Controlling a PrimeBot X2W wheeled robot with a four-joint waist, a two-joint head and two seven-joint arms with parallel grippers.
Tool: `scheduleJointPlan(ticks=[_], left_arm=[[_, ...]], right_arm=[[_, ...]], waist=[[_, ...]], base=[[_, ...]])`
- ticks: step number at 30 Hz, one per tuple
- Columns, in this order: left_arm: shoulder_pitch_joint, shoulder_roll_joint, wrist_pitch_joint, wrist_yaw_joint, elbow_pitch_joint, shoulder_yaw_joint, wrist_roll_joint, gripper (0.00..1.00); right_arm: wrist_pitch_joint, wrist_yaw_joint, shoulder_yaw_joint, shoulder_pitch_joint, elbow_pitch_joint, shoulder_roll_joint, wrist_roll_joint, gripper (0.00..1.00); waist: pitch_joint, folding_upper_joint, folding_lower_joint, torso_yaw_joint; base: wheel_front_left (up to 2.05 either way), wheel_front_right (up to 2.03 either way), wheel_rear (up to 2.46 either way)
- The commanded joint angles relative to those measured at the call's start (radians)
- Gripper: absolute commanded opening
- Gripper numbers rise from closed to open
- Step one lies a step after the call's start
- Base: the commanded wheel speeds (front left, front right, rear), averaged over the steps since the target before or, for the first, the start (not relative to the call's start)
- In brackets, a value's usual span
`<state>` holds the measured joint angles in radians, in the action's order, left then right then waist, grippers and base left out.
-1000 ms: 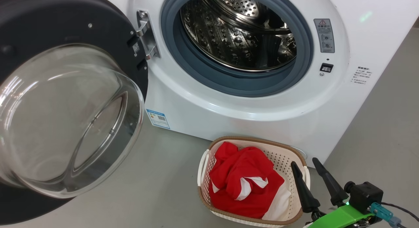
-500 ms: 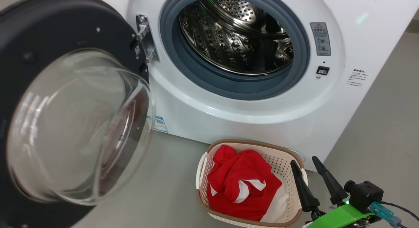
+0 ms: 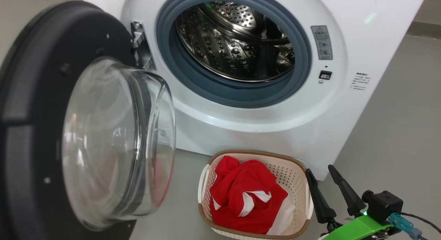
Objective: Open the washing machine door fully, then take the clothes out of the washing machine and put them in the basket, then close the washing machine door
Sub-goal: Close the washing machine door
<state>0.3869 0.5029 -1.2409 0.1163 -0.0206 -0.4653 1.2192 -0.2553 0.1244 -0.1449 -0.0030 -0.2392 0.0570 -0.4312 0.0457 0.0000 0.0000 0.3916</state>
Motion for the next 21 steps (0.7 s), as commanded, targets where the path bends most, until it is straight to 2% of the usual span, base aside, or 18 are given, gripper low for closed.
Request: scheduleJointPlan(ticks=[1,9,16,21], left_arm=[[0.008,0.034,-0.015,0.014,0.057,-0.007,0.026,0.0],[0.0,0.01,0.018,0.014,0.164,0.113,0.082,0.0],[0.032,-0.027,0.114,0.014,0.211,0.222,0.108,0.0],[0.05,-0.027,0.194,0.014,0.217,0.288,0.107,0.0]], right_arm=[[-0.006,0.006,-0.025,-0.011,0.025,0.001,-0.005,1.0],[-0.006,0.006,-0.025,-0.005,0.025,0.002,-0.004,1.0],[-0.006,0.006,-0.024,-0.01,0.026,0.008,-0.004,1.0],[-0.006,0.006,-0.024,-0.013,0.027,0.009,-0.004,1.0]], waist=[[-0.005,0.0,0.0,-0.013],[-0.01,0.0,0.0,-0.05],[-0.004,0.0,0.0,-0.073],[-0.002,0.0,0.0,-0.09]], base=[[0.0,0.0,0.0],[0.0,0.0,0.0],[0.0,0.0,0.0],[0.0,0.0,0.0]])
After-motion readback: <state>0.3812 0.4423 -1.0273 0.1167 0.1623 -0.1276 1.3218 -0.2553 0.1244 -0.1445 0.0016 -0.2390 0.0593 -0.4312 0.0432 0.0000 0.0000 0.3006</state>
